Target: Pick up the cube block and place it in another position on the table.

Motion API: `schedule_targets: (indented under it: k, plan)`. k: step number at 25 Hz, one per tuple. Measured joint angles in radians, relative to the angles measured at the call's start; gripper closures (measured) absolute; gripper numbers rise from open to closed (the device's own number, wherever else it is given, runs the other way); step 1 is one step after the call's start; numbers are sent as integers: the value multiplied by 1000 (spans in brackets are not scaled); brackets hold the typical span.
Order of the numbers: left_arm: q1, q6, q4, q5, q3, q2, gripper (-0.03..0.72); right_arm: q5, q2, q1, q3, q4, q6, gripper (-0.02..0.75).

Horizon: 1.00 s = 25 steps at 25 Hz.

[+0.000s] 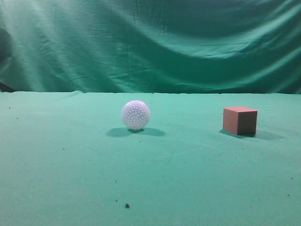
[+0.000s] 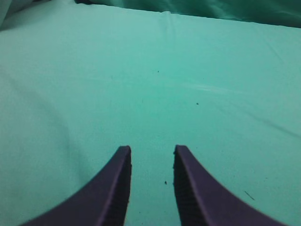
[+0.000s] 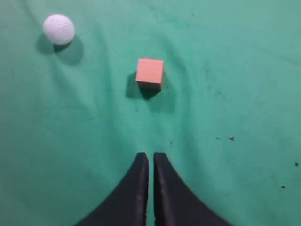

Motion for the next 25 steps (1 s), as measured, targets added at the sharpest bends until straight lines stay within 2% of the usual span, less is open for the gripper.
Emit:
schedule_targets:
  k: [3, 4, 5, 11, 12, 14, 18, 19, 21, 24, 25]
  plan:
    - [0, 0, 0, 0, 0, 0, 426, 2, 159, 77, -70, -61, 42, 738]
    - [0, 0, 0, 0, 0, 0, 426, 2, 213, 90, -89, -66, 48, 688]
    - [0, 0, 0, 0, 0, 0, 426, 2, 265, 103, -112, -68, 50, 688]
    - [0, 0, 0, 0, 0, 0, 426, -17, 510, 117, -222, -70, 65, 272]
    - [0, 0, 0, 0, 0, 0, 426, -30, 545, 117, -233, -70, 65, 214]
    - [0, 0, 0, 0, 0, 0, 426, -65, 603, 117, -246, -70, 67, 158]
    - [0, 0, 0, 0, 0, 0, 426, -173, 708, 117, -250, -90, 69, 171]
    - [0, 0, 0, 0, 0, 0, 426, -202, 730, 117, -250, -99, 69, 211]
    - [0, 0, 0, 0, 0, 0, 426, -244, 767, 117, -250, -114, 69, 222]
    - [0, 0, 0, 0, 0, 0, 426, -256, 807, 117, -256, -121, 74, 339]
    - [0, 0, 0, 0, 0, 0, 426, -250, 811, 117, -260, -121, 81, 409]
